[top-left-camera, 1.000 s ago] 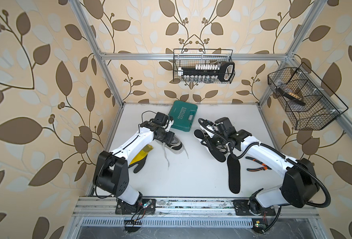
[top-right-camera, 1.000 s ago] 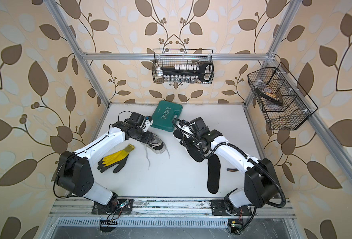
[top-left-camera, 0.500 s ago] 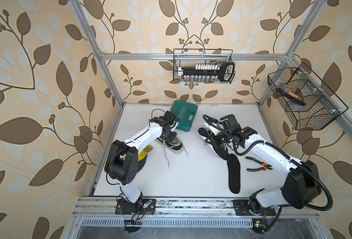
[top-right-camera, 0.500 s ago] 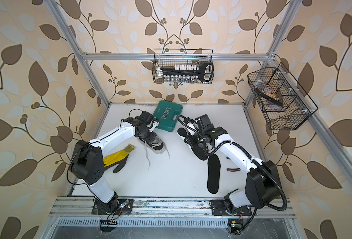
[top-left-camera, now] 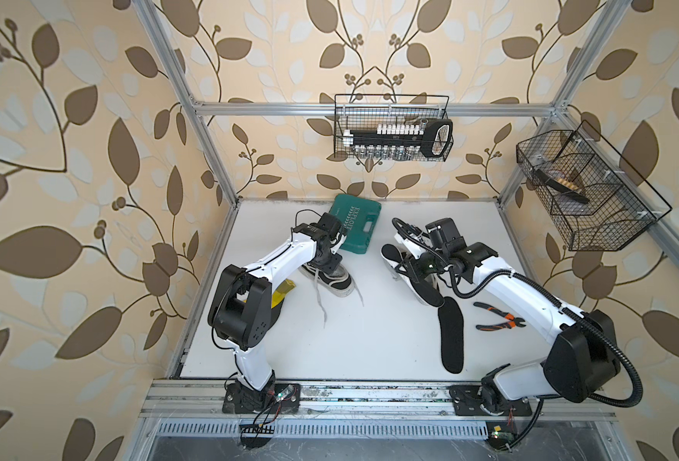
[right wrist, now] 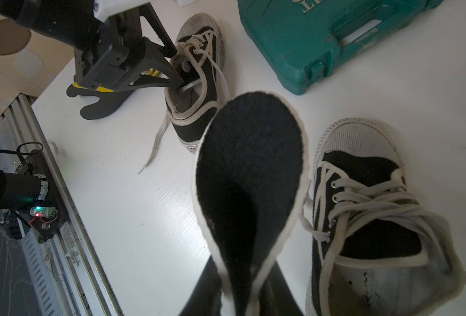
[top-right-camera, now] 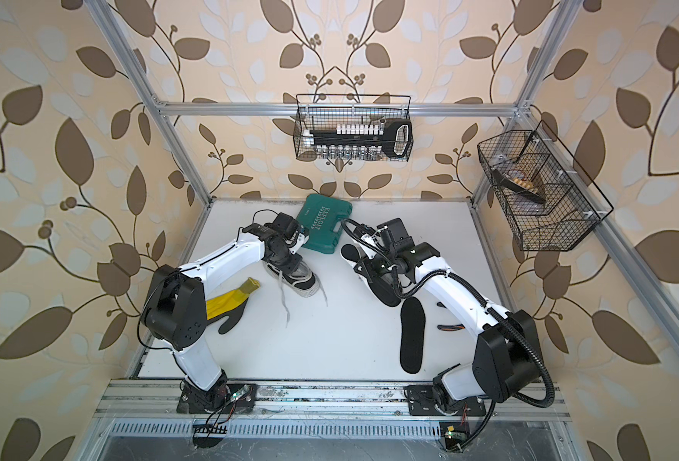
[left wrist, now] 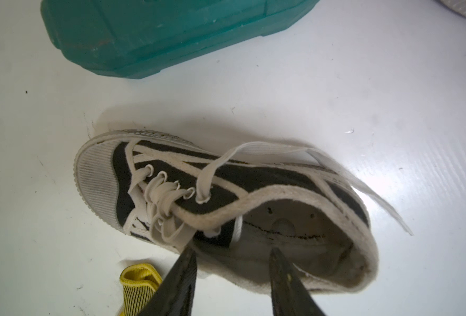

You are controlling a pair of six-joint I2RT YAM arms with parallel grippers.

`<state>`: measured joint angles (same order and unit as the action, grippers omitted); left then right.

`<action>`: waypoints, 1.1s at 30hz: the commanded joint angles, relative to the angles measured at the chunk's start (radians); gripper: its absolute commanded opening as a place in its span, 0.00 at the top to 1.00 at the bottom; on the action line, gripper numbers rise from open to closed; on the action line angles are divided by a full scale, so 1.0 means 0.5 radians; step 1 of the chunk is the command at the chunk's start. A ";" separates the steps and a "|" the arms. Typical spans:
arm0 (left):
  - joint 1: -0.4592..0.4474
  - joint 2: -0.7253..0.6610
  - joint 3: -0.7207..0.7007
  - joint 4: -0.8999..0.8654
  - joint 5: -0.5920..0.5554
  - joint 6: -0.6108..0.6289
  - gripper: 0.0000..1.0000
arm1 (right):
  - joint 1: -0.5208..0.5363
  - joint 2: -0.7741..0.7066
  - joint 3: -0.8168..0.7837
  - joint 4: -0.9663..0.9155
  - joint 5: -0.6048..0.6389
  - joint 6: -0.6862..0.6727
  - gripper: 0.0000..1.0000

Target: Insert the insole into the shoe

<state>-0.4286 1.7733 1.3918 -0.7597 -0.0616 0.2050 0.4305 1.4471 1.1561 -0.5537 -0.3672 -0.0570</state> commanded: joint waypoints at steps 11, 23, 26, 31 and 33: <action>-0.100 0.118 0.069 -0.018 -0.065 -0.101 0.66 | -0.015 0.036 0.041 0.015 -0.093 0.043 0.81; -0.100 0.235 0.066 0.040 -0.417 -0.094 0.57 | -0.017 0.043 0.084 0.018 -0.097 0.068 0.81; -0.100 0.232 0.037 0.073 -0.421 -0.086 0.57 | -0.017 0.036 0.091 0.006 -0.095 0.067 0.81; -0.097 0.278 0.013 0.090 -0.378 -0.094 0.64 | -0.020 0.018 0.096 -0.025 -0.085 0.045 0.81; -0.097 0.294 -0.009 0.116 -0.360 -0.102 0.65 | -0.021 0.014 0.087 -0.029 -0.086 0.045 0.81</action>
<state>-0.4782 1.9076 1.4044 -0.7162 -0.2359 0.1558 0.4244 1.4601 1.1671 -0.5503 -0.3935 -0.0265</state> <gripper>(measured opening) 0.349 0.191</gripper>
